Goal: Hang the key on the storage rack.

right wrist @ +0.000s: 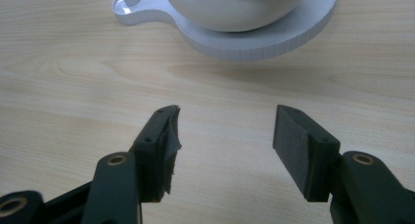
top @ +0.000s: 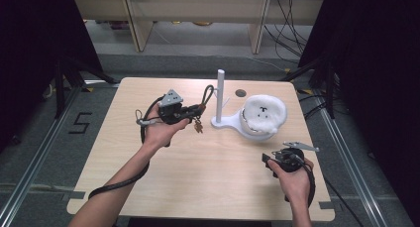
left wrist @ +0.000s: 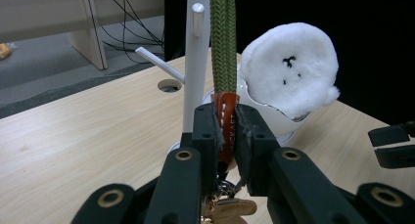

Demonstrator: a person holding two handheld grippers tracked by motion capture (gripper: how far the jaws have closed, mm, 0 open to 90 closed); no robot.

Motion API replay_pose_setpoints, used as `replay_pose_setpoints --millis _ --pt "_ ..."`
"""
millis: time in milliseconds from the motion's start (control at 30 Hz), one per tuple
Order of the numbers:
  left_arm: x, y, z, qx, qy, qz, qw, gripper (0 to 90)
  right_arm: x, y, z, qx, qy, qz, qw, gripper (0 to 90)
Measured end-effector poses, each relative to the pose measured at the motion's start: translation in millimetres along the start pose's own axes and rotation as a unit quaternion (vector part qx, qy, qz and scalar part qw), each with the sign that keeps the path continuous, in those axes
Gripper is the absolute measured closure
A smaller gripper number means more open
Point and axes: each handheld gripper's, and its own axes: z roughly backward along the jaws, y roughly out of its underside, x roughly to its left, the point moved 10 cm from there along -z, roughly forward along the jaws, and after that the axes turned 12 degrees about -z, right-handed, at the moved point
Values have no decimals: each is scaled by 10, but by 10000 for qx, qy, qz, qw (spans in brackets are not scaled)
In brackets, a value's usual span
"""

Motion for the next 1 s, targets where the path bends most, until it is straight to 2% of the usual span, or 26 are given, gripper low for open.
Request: replay_pose_setpoints --millis 67,367,467,500,733,867,900,933,967,1000 --pt "17 8 -27 -1 3 74 10000 794 -15 4 1 21 77 -9 10000 436" --pt "70 51 -90 32 23 228 9997 794 -2 -1 0 6 -3 -13 10000 437" --pt "84 59 -112 32 36 346 9994 794 0 3 3 15 19 1 10000 437" --pt "84 56 -125 -12 52 395 9992 793 34 31 14 92 37 -256 9996 437" --pt "109 85 -175 61 49 611 9981 792 14 29 11 82 91 -199 9997 437" --pt "126 96 -200 92 13 611 9981 792 26 21 5 36 6 -178 9998 437" --pt "124 96 -208 82 31 620 9980 792 -10 2 6 -7 46 36 10000 437" --pt "123 97 -216 80 41 623 9980 792 18 23 11 57 33 -145 9999 437" --pt "113 110 -214 145 8 719 9973 792 4 12 3 21 13 -54 10000 437" --pt "119 119 -214 201 -14 691 9974 792 -14 4 9 4 70 37 10000 437"
